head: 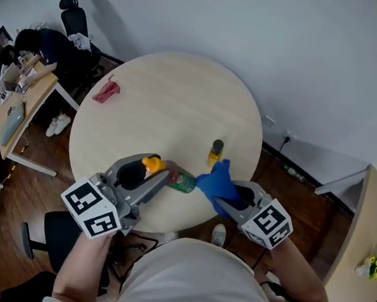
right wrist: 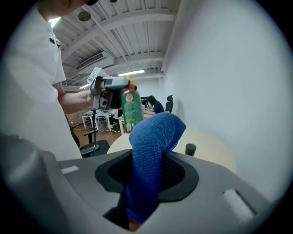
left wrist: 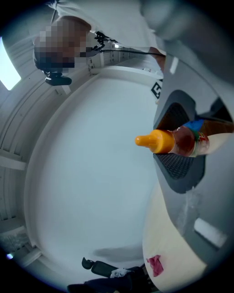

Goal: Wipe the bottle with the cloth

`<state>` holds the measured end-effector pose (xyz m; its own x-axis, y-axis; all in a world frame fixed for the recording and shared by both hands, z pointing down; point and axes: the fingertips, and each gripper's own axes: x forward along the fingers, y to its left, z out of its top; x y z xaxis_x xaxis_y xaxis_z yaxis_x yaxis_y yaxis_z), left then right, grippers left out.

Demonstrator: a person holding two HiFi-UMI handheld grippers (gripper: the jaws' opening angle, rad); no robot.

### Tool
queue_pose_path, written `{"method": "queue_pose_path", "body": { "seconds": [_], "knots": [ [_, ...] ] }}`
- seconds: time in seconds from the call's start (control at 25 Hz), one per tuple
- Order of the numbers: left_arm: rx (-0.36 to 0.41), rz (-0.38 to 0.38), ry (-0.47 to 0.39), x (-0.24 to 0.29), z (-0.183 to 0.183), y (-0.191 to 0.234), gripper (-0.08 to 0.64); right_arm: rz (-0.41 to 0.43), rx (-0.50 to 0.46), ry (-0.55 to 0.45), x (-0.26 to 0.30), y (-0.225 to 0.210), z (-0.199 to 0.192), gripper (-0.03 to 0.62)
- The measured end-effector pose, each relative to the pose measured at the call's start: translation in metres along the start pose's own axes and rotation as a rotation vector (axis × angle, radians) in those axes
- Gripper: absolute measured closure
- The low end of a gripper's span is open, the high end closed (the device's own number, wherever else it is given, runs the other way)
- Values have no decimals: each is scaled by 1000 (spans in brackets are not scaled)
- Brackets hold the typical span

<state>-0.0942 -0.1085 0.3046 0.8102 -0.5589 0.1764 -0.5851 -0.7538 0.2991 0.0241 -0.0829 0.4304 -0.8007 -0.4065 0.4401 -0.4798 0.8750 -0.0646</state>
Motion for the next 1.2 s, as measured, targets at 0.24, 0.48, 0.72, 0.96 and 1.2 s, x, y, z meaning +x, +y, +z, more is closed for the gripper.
{"method": "queue_pose_path", "body": {
  "seconds": [0.24, 0.48, 0.72, 0.96, 1.2],
  "knots": [
    [65, -31, 99, 9, -25, -16, 402, 37, -159, -247, -24, 12, 133, 440],
    [72, -101, 99, 11, -29, -40, 402, 120, -188, -202, 1, 32, 139, 440],
    [62, -111, 78, 0, -24, -42, 402, 122, -27, -143, 23, 15, 79, 440],
    [60, -127, 51, -1, -12, -46, 402, 122, 67, -37, 41, 14, 17, 440],
    [79, -141, 29, -5, 1, -51, 402, 116, 117, 42, 53, 20, -22, 442]
  ]
}}
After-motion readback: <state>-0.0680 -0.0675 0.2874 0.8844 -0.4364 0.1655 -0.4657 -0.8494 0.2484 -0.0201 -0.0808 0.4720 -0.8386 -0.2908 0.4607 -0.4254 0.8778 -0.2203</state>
